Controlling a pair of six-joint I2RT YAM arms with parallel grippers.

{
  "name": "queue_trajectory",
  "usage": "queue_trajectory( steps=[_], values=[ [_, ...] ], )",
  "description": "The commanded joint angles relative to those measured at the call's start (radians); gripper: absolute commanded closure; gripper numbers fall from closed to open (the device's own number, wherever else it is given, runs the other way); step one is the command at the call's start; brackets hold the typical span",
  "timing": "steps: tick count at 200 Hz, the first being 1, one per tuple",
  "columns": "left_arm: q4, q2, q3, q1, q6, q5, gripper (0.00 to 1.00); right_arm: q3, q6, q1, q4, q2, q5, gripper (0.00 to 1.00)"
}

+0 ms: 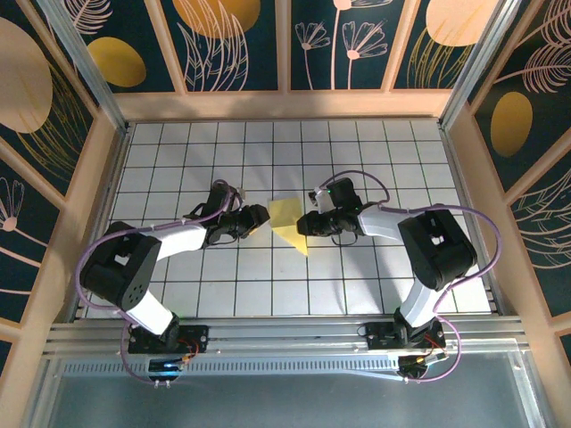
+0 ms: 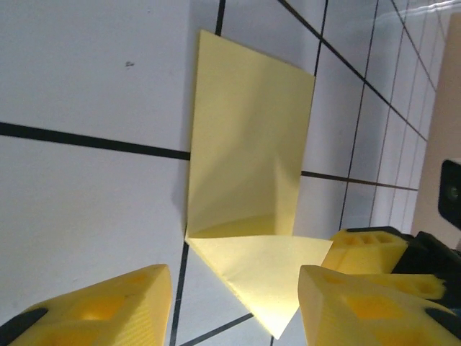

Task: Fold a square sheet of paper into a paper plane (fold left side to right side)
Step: Fourth fold the wing at the center of the table.

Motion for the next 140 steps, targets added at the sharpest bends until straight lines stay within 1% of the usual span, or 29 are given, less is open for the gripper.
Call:
queue_trajectory(
  steps=[1,17,43,61,65,92,140],
  values=[
    [0.075,0.031,-0.005,0.012,-0.042,0.04,0.49,0.018,0.006,0.012,0.035,0.014,-0.022,0.72],
    [0.083,0.051,0.006,0.016,-0.043,0.048,0.48,0.017,0.009,0.012,0.034,0.009,-0.015,0.8],
    [0.111,0.081,0.017,0.023,-0.048,0.06,0.48,0.013,0.009,0.012,0.021,-0.02,0.008,1.0],
    [0.125,0.09,0.028,0.025,-0.046,0.064,0.47,-0.005,0.018,0.012,0.031,-0.052,0.012,1.0],
    [0.13,0.118,0.031,0.025,-0.046,0.069,0.47,-0.01,0.021,0.012,0.033,-0.058,0.012,1.0],
    [0.163,0.157,0.05,0.025,-0.047,0.098,0.48,-0.042,0.038,0.012,0.055,-0.092,0.013,1.0],
    [0.162,0.218,0.106,0.025,-0.032,0.148,0.5,-0.078,0.058,0.011,0.089,-0.126,0.009,1.0]
  ],
)
